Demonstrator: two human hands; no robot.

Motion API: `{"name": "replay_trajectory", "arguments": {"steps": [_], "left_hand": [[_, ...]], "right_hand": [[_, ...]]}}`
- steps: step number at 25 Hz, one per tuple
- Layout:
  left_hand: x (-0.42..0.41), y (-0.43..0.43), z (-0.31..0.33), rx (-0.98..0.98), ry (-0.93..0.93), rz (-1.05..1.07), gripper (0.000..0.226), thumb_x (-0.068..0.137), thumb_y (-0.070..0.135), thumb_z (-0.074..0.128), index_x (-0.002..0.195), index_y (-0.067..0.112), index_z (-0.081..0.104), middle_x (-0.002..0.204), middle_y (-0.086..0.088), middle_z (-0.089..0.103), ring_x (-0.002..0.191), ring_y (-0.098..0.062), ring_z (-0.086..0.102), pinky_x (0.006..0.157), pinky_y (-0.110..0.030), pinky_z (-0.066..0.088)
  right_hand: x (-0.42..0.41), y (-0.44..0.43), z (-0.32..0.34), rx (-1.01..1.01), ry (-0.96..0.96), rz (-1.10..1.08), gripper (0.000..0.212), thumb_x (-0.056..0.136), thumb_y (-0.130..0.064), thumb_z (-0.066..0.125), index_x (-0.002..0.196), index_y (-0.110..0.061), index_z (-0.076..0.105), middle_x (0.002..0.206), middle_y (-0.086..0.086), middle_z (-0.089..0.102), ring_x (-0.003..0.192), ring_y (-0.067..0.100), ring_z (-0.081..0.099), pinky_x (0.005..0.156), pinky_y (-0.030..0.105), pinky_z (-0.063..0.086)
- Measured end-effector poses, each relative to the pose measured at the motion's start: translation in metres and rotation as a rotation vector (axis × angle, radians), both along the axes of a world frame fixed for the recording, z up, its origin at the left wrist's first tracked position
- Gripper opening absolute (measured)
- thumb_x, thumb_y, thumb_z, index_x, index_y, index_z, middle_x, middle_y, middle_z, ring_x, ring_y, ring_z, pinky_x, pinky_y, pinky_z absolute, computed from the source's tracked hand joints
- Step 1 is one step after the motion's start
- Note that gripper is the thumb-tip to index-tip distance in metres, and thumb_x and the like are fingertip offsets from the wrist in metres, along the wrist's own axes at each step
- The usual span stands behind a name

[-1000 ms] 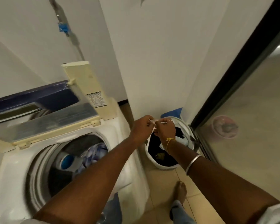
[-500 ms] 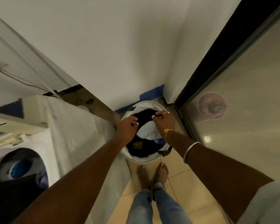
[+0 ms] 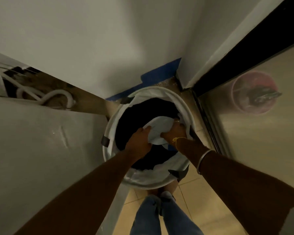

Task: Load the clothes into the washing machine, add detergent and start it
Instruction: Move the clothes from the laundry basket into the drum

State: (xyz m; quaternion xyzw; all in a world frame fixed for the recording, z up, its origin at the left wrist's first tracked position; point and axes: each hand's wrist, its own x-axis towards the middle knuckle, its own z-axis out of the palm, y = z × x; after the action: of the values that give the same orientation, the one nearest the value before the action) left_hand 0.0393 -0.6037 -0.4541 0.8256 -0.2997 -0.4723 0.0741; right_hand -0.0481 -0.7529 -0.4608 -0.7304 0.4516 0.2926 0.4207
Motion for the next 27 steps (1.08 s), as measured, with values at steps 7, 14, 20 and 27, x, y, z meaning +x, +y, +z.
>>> {"name": "replay_trajectory", "arguments": {"steps": [7,14,20,27], "left_hand": [[0.000,-0.012,-0.101,0.223,-0.399,-0.385,0.111,0.077,0.061,0.070,0.153,0.040,-0.008,0.159,-0.015,0.007,0.140,-0.040,0.022,0.103,-0.059,0.037],[0.000,-0.006,-0.096,0.049,-0.357,-0.311,0.048,0.099,0.027,0.052,0.144,0.019,0.037,0.133,-0.018,0.043,0.109,-0.036,0.057,0.091,-0.041,0.049],[0.030,0.019,-0.014,-0.249,-0.264,-0.036,0.022,0.082,0.022,0.049,0.095,0.006,0.057,0.099,-0.019,0.057,0.086,-0.036,0.060,0.073,-0.043,0.052],[0.034,0.047,0.094,-0.410,-0.183,0.056,0.015,0.078,0.027,0.040,0.074,0.013,0.045,0.076,-0.010,0.054,0.068,-0.027,0.055,0.062,-0.038,0.047]], "right_hand": [[-0.020,0.024,-0.112,-0.203,0.134,0.134,0.095,0.082,-0.041,0.072,0.154,-0.010,0.017,0.154,0.027,0.017,0.141,0.045,0.026,0.115,0.053,0.028],[-0.023,0.024,-0.090,-0.246,-0.036,0.052,0.033,0.091,-0.018,0.060,0.121,-0.007,0.056,0.117,0.020,0.055,0.106,0.037,0.057,0.088,0.039,0.048],[-0.010,0.046,0.007,-0.251,-0.115,0.043,0.050,0.089,-0.026,0.059,0.137,-0.016,0.049,0.140,0.017,0.045,0.119,0.039,0.053,0.092,0.045,0.048],[-0.015,0.062,0.131,-0.225,-0.250,0.029,0.044,0.086,-0.019,0.064,0.127,-0.009,0.050,0.129,0.013,0.049,0.122,0.033,0.049,0.095,0.039,0.043]]}}
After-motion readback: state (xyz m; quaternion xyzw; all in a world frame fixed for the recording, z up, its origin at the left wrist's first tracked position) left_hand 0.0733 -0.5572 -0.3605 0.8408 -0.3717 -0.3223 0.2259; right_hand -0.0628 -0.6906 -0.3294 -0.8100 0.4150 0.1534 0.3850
